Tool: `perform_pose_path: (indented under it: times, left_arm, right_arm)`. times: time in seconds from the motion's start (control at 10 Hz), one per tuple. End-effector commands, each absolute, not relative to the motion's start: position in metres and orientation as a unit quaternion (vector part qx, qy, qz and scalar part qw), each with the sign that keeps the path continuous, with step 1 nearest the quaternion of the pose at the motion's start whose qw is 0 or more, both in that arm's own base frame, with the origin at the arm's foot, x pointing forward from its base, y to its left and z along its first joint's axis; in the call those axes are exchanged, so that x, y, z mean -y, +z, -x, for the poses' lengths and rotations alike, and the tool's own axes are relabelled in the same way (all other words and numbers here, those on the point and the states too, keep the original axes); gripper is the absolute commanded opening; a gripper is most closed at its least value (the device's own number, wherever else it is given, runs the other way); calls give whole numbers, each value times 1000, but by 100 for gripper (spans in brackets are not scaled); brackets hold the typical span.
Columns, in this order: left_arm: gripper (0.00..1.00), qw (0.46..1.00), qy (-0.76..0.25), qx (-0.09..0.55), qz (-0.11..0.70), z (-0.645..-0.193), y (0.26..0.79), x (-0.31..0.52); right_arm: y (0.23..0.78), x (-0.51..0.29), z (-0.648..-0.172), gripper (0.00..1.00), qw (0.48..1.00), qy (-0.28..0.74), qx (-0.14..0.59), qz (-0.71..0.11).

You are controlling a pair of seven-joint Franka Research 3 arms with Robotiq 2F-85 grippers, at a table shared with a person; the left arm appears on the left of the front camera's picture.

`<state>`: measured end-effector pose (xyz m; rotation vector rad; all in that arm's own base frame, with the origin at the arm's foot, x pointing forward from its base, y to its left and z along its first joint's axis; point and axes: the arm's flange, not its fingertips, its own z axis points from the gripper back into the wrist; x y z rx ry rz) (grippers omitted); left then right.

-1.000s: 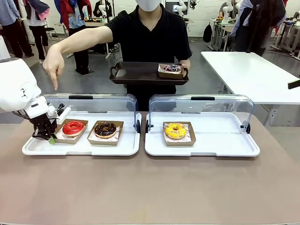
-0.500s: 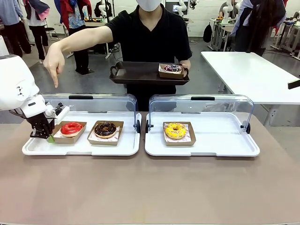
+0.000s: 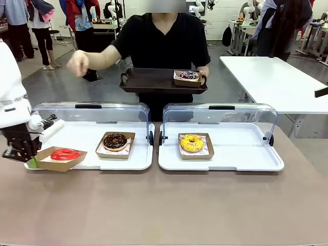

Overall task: Provide the desired donut to the person.
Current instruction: Pick up and lift the Paper togo box containing the Donut pointed at by the person.

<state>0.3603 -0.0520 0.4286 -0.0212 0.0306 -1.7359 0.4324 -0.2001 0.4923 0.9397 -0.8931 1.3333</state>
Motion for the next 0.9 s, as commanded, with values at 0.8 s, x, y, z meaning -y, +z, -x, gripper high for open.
perform_pose_path:
  times: [0.8]
  left_arm:
    - [0,680,-723,109,-62,-331,618,97]
  right_arm:
    - [492,200,-432,100,598,575,386,-405]
